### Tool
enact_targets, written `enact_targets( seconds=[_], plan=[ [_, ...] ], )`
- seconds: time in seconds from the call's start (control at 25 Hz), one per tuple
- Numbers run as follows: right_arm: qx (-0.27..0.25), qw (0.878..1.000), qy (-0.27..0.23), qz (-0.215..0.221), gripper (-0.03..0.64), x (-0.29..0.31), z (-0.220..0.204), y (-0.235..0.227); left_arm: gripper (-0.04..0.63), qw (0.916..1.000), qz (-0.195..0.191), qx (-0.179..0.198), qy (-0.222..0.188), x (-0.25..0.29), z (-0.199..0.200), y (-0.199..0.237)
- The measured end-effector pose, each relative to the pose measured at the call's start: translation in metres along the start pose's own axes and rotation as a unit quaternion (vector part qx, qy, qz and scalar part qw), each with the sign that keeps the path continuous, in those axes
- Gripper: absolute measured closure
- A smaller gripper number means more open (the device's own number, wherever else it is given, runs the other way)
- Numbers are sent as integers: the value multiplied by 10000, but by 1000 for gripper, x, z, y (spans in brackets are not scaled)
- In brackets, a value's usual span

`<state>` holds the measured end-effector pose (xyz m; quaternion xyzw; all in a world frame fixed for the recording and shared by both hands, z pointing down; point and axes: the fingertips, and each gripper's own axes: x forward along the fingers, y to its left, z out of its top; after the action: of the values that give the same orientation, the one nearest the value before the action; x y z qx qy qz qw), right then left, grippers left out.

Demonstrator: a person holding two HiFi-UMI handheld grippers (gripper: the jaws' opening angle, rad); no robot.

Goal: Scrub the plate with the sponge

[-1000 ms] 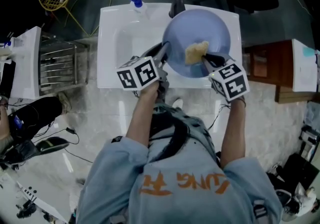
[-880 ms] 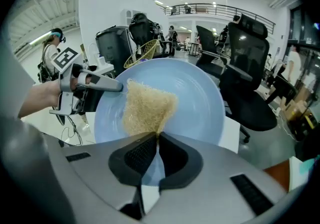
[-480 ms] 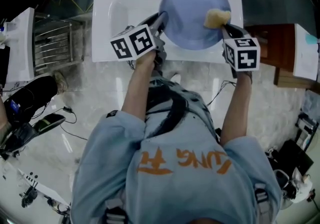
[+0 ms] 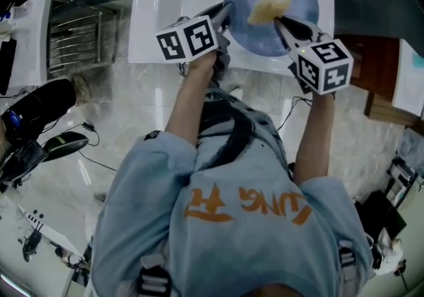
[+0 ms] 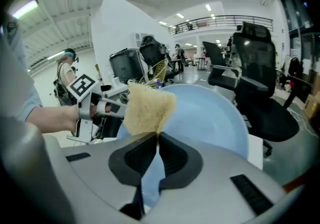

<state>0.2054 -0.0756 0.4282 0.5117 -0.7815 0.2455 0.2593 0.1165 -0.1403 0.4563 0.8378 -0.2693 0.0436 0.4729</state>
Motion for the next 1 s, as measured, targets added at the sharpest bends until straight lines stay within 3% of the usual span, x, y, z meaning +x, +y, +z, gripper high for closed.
enact_targets(
  seconds=[0.16, 0.4, 1.0],
  plan=[
    [-297, 9967, 419, 633, 598, 18, -13, 35, 555, 10000, -27, 8, -63, -4, 2, -5],
    [-641, 9865, 864, 1235, 598, 24, -27, 60, 555, 9999, -9, 15, -142, -11, 6, -4],
    [-1397, 9650, 1568, 1572, 598, -24, -83, 57, 555, 9987, 205, 184, -428, -40, -17, -21]
  ],
)
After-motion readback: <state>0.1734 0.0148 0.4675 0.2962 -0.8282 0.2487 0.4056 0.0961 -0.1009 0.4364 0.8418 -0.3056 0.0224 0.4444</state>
